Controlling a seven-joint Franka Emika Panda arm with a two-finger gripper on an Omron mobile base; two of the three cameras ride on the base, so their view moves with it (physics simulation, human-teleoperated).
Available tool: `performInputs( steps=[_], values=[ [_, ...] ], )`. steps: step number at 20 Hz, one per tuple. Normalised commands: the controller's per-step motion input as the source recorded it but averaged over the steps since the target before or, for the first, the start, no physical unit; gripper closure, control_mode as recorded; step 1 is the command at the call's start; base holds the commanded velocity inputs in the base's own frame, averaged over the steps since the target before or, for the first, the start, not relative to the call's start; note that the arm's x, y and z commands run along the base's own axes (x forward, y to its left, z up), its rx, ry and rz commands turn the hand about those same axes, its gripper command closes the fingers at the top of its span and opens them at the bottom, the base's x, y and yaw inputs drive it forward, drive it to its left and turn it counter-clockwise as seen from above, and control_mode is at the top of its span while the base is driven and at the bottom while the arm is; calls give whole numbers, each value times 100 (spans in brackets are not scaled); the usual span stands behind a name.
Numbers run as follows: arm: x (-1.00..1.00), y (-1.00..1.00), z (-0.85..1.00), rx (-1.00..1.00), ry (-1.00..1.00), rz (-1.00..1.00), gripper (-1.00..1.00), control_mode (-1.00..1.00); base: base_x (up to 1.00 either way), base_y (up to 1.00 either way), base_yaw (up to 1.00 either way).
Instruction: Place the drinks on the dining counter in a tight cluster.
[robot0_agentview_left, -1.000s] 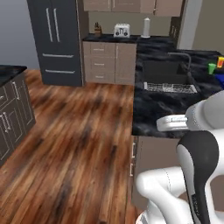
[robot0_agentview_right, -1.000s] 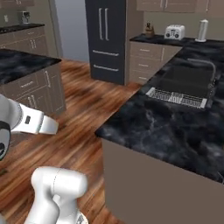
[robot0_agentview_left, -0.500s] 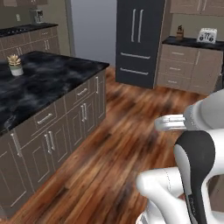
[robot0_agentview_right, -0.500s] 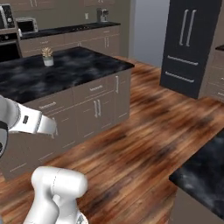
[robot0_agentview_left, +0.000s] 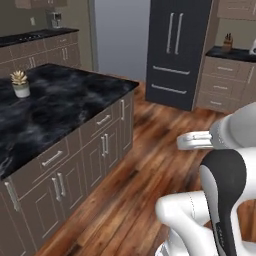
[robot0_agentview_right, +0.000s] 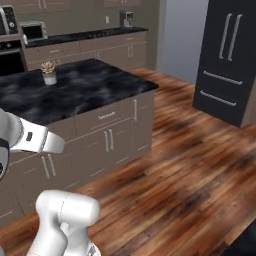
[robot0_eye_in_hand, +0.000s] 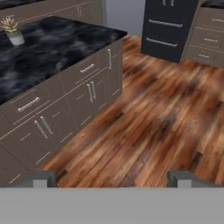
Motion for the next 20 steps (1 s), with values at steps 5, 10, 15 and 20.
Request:
performInputs(
  steps=[5,10,15,20],
  values=[
    [0,0,0,0,0,0,-100,100,100,-37,5],
    [0,0,0,0,0,0,-100,100,100,-4,15],
    [0,0,0,0,0,0,-100,100,100,-6,39],
    [0,0,0,0,0,0,-100,100,100,-89,36]
  ],
)
